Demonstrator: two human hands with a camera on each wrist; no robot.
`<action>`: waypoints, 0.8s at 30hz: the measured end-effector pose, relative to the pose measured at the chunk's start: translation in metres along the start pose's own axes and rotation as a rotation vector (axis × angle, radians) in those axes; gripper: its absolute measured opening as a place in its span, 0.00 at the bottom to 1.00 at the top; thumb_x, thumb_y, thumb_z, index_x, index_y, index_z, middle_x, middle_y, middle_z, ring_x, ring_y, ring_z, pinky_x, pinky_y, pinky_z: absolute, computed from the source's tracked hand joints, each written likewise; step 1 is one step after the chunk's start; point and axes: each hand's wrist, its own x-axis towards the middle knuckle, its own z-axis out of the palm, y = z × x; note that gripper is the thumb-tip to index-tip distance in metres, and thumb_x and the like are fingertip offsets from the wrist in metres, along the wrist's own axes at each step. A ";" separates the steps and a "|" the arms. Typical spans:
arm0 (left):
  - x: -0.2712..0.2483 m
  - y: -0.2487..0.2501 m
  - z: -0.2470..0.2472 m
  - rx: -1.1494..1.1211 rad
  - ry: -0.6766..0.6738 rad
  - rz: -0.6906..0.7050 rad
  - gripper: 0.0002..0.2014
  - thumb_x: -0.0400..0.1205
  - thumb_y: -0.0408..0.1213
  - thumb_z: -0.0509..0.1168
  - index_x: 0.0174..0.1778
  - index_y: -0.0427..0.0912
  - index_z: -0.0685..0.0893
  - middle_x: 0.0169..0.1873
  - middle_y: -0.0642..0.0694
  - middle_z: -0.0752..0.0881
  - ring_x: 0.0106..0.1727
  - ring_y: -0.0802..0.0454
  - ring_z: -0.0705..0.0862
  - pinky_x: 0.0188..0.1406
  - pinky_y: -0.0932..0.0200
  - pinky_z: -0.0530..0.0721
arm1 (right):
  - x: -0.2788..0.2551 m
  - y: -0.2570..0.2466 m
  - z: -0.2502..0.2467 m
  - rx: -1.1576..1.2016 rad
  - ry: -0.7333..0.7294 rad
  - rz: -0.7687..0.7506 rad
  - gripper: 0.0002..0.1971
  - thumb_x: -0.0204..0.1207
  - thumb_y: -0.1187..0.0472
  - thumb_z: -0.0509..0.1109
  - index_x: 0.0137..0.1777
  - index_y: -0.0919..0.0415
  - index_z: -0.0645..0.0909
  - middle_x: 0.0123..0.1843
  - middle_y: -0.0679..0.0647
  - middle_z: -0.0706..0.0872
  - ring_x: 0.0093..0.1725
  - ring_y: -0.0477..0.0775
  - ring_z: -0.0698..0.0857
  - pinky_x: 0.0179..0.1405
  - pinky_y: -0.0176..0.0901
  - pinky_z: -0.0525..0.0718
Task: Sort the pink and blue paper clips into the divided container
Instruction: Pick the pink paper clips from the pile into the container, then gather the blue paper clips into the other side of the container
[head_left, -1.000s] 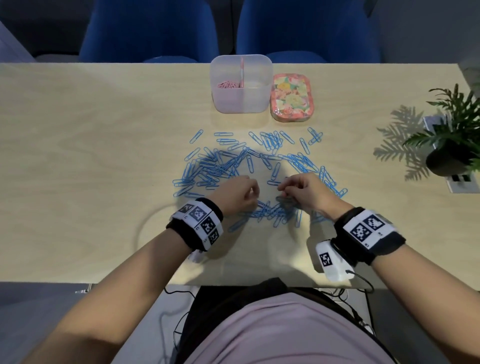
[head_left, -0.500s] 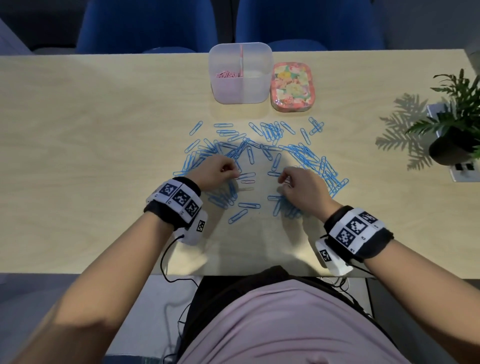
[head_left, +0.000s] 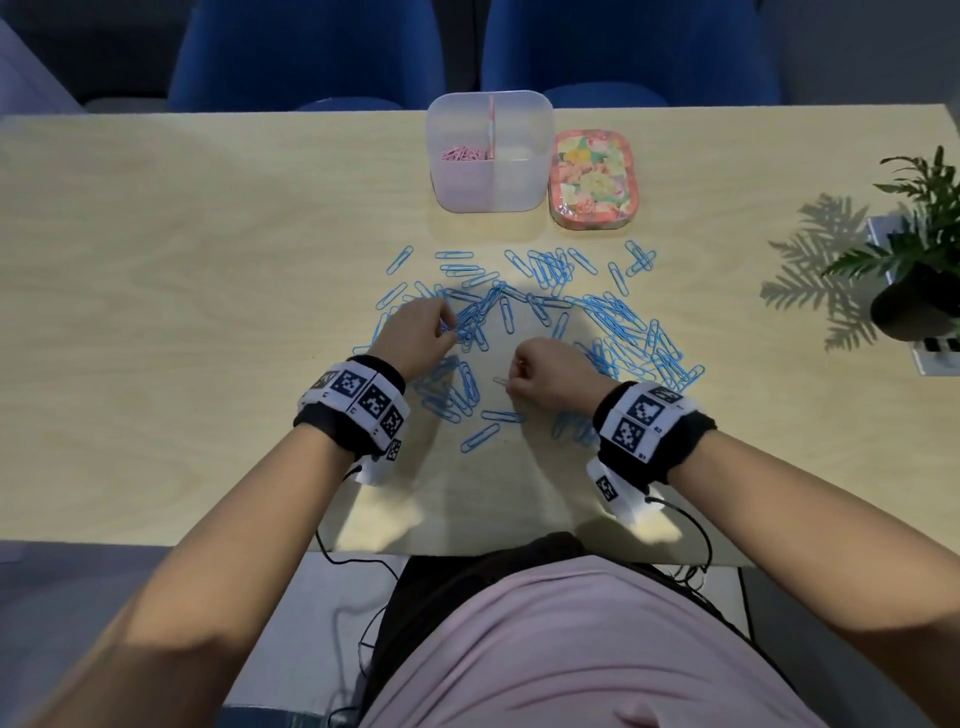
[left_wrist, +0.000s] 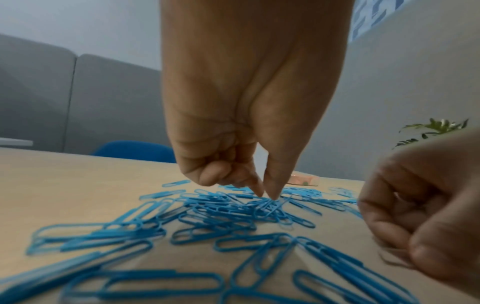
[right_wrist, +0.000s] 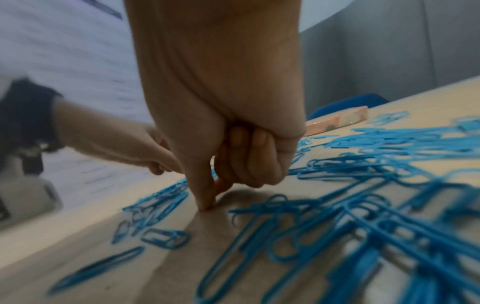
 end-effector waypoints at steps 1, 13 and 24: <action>0.001 0.001 -0.001 -0.014 0.010 -0.009 0.09 0.82 0.33 0.59 0.53 0.33 0.80 0.37 0.46 0.74 0.40 0.48 0.73 0.40 0.57 0.68 | -0.003 0.005 0.000 -0.008 -0.040 -0.002 0.12 0.74 0.61 0.67 0.30 0.55 0.73 0.39 0.55 0.84 0.40 0.55 0.81 0.39 0.44 0.75; 0.127 0.038 -0.100 -0.098 0.357 0.151 0.12 0.80 0.28 0.56 0.53 0.39 0.84 0.46 0.39 0.90 0.51 0.43 0.86 0.58 0.54 0.80 | 0.001 0.033 -0.098 0.596 0.064 0.131 0.09 0.78 0.73 0.61 0.52 0.67 0.82 0.21 0.51 0.77 0.13 0.38 0.71 0.13 0.28 0.67; 0.121 0.005 -0.075 -0.143 0.494 0.163 0.12 0.76 0.28 0.58 0.51 0.37 0.83 0.54 0.35 0.81 0.56 0.39 0.79 0.60 0.55 0.70 | 0.124 -0.066 -0.190 0.903 0.177 0.162 0.16 0.77 0.74 0.47 0.32 0.61 0.68 0.26 0.54 0.68 0.20 0.48 0.67 0.18 0.33 0.66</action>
